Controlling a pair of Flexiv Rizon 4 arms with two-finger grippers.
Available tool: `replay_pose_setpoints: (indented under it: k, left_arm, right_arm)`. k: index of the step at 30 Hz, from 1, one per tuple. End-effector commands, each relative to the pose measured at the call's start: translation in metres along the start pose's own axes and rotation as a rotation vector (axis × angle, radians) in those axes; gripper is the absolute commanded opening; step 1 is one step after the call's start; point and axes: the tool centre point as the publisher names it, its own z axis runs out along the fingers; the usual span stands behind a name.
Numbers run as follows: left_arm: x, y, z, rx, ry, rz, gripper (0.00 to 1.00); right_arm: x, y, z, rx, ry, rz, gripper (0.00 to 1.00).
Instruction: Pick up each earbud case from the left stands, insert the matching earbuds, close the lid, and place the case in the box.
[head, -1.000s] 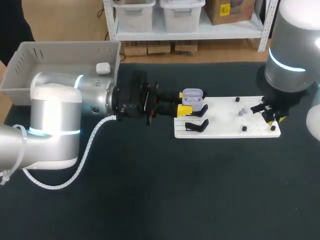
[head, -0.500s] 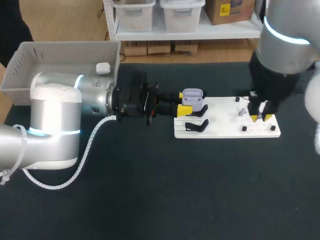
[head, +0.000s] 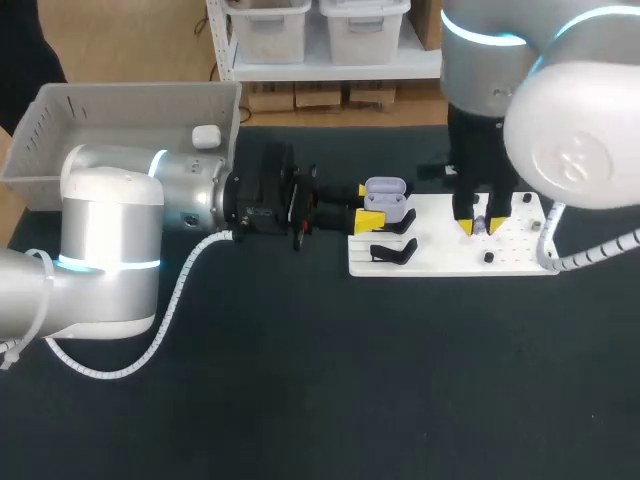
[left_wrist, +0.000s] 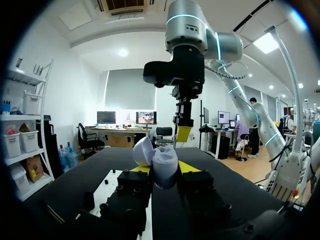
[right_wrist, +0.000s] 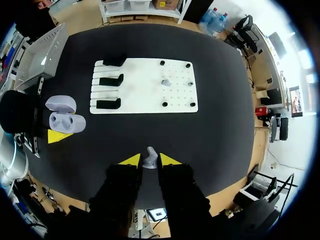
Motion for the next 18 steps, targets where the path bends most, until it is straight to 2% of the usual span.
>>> replay_pose_setpoints:
  k: [1, 7, 10, 18]
  left_arm:
    - [0.001, 0.000, 0.000, -0.003, -0.002, 0.002, 0.00]
    - [0.001, 0.000, 0.000, -0.003, -0.002, 0.002, 0.00]
    - [0.001, 0.000, 0.000, -0.003, -0.002, 0.002, 0.00]
    - [0.001, 0.000, 0.000, -0.003, -0.002, 0.002, 0.00]
  right_arm:
    - [-0.001, 0.000, 0.000, 0.000, 0.006, -0.001, 0.00]
    - [-0.001, 0.000, 0.000, 0.000, 0.006, -0.001, 0.00]
    - [-0.003, 0.016, -0.010, -0.032, 0.029, 0.065, 0.00]
    - [-0.002, 0.040, -0.035, 0.088, 0.038, 0.271, 0.00]
